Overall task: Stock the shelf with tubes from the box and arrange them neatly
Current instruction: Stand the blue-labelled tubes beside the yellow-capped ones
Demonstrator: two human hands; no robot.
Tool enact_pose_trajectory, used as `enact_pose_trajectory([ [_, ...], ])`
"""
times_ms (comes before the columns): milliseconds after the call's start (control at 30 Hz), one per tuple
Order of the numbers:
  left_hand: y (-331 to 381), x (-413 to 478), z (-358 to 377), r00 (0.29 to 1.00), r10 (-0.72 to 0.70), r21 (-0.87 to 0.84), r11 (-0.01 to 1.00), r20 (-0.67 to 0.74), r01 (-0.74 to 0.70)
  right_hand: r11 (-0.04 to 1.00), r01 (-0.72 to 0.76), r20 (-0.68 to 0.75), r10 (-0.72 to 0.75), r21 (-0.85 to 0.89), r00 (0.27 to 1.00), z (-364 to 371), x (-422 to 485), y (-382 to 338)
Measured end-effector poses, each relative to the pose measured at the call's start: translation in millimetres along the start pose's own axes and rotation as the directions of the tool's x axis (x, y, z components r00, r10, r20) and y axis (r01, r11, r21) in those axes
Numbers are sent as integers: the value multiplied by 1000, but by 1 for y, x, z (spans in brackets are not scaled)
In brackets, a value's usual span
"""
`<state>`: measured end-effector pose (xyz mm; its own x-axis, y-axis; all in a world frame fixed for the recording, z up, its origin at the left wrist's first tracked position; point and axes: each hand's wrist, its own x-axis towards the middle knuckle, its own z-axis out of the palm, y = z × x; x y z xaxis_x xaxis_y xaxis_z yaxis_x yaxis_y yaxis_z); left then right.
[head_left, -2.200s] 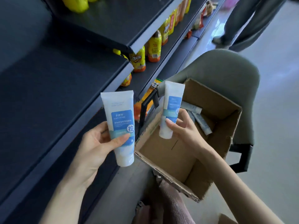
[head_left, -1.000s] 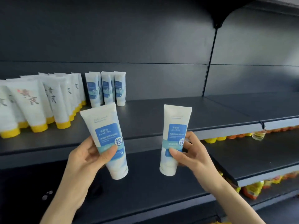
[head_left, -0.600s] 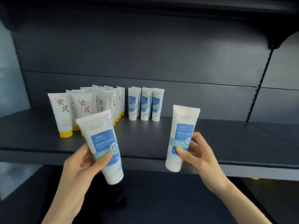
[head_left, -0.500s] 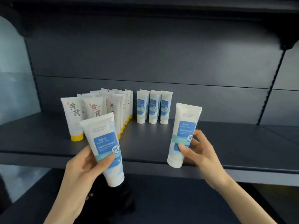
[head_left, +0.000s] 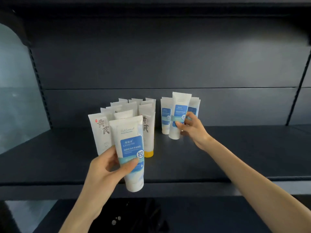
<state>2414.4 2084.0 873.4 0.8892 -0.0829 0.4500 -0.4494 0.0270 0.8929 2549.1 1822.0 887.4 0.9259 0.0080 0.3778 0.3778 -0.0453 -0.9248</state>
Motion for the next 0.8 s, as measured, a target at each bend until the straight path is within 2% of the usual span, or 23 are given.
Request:
enact_pose_trajectory([
  [233, -5, 7, -15, 1000, 4, -11, 1000, -14, -4, 981, -130, -21, 129, -143, 991, 22, 40, 39],
  [433, -13, 15, -15, 997, -8, -16, 1000, -75, 7, 974, -126, -9, 127, -190, 992, 24, 57, 52],
  [800, -15, 16, -9, 997, -37, -39, 999, -72, 35, 971, -129, -19, 128, -200, 992, 10, 72, 61],
])
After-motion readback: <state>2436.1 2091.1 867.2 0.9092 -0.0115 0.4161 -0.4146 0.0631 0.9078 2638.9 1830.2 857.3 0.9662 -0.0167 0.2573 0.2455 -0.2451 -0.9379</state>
